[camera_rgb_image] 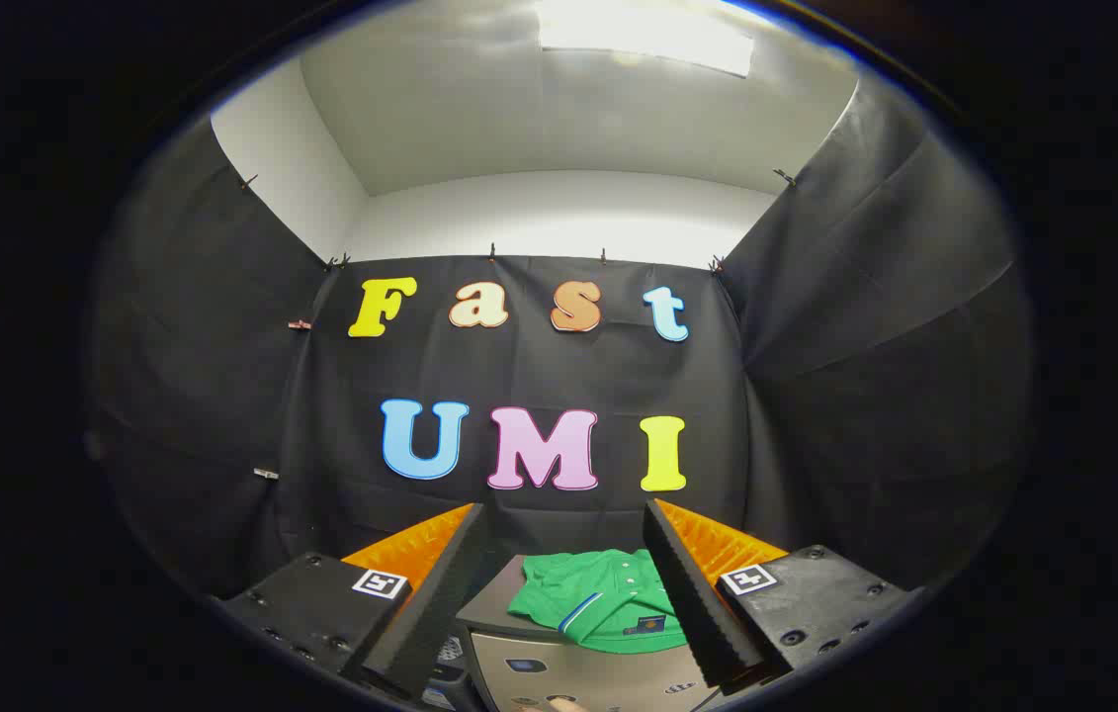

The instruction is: Put the clothes into the washing machine and then close the washing machine lid.

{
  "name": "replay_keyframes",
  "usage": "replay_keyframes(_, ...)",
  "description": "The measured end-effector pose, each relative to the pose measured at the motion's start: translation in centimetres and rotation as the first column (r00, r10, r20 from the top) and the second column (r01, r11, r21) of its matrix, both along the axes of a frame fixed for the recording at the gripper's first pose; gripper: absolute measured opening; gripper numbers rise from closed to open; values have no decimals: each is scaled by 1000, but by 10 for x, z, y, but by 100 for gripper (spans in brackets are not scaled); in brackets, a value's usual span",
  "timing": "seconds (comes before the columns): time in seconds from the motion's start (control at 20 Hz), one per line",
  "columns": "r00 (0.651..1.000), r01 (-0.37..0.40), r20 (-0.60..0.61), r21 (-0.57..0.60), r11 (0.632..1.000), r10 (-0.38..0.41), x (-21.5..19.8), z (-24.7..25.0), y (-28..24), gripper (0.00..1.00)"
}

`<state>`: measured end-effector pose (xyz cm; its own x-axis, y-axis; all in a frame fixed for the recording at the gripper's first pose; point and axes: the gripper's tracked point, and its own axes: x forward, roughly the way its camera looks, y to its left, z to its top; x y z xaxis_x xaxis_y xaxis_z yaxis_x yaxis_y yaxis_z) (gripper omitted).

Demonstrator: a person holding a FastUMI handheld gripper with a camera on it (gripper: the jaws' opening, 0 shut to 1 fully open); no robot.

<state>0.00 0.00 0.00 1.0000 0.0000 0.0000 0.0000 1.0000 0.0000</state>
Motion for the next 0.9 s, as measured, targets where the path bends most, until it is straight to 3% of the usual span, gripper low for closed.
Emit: replay_keyframes(0.9,1000,-6,-15,-8,1000,6,3,-4,1,99)
